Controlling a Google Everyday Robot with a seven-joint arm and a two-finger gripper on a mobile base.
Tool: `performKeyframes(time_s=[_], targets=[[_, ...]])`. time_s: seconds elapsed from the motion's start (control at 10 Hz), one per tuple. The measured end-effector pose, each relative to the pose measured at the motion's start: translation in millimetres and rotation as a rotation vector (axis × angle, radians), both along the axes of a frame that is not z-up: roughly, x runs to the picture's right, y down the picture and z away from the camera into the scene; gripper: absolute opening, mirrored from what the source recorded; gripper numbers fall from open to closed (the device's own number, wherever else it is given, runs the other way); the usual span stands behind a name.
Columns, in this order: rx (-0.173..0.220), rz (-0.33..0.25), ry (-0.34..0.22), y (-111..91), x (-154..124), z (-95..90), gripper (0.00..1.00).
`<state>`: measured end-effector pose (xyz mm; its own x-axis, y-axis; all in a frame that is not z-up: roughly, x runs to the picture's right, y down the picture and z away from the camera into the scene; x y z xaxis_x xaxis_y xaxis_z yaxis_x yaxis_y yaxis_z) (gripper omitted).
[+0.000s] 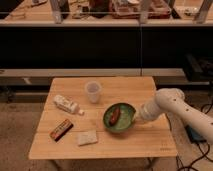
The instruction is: Drag the ceramic bowl in a circle
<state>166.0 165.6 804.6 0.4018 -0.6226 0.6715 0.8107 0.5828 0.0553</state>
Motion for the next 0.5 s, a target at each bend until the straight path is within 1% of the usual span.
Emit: performKeyframes(time_s=[0.1, 0.2, 0.3, 0.4, 0.5], targets=[[-0.019, 0.042, -0.010, -10, -7, 14.5, 0.00], [-0.034, 0.080, -0.009, -19, -7, 29.9, 0.00], [-0.044, 0.120, 0.006, -31, -1, 47.9, 0.00], [-0.049, 0.143, 0.024, -38, 8, 59.0, 0.00], [-0.052, 0.170, 0.054, -45, 21, 71.6, 0.00]])
